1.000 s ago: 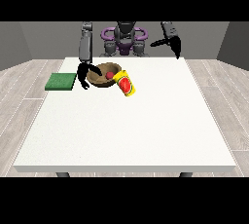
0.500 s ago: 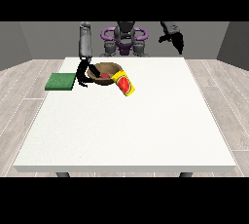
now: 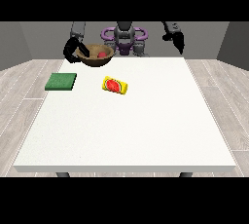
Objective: Pick the cup and pour the ball into the bowl, then pick the bowl and place it on the pad
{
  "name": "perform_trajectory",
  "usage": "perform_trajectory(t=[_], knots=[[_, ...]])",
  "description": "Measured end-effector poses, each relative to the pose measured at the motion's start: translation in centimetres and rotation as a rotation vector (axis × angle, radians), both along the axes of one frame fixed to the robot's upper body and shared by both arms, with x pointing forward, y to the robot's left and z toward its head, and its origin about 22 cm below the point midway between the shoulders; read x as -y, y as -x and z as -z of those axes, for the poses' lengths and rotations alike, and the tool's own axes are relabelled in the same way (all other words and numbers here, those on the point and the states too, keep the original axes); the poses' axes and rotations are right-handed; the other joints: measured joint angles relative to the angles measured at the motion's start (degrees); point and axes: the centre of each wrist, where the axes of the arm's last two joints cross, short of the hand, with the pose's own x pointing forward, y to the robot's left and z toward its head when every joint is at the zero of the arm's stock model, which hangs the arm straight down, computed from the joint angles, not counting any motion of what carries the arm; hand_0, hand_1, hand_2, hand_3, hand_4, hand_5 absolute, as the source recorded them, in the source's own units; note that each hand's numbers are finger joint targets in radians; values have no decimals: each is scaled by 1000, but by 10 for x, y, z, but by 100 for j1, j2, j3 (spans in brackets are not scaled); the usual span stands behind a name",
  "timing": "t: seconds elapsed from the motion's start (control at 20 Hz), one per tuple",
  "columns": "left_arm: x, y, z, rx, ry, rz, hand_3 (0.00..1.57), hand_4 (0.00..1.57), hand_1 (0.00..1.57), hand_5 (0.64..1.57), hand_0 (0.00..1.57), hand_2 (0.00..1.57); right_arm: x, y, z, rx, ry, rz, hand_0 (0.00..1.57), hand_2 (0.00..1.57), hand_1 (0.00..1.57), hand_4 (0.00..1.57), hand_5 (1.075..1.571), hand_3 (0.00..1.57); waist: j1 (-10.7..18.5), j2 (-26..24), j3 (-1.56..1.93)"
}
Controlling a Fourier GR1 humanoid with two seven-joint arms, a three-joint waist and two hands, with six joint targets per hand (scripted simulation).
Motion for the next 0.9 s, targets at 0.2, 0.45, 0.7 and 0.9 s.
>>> perform_trajectory(t=[0.2, 0.45, 0.7, 0.9], knots=[[-5, 0, -6, 12, -2, -10, 0, 1017, 0, 1424, 0, 0, 36, 4, -11, 0, -31, 33, 1571, 1571, 1571, 788, 1570, 677, -68, 63, 12], [-9, -2, -11, 71, 4, 2, 0, 1155, 0, 1463, 0, 0, 83, 7, -34, 47, -7, 51, 1571, 1571, 1571, 878, 1570, 217, 14, 448, 17], [-35, -14, -46, 155, 23, 7, 0, 1324, 0, 1546, 0, 0, 140, 19, -54, 120, 8, 92, 1571, 1571, 1571, 919, 1571, 0, 230, 851, 20], [-99, -10, -83, 231, 32, -15, 0, 1289, 0, 1571, 0, 0, 167, 30, -59, 176, -3, 147, 1571, 1571, 1571, 869, 1570, 0, 474, 1160, 22]])
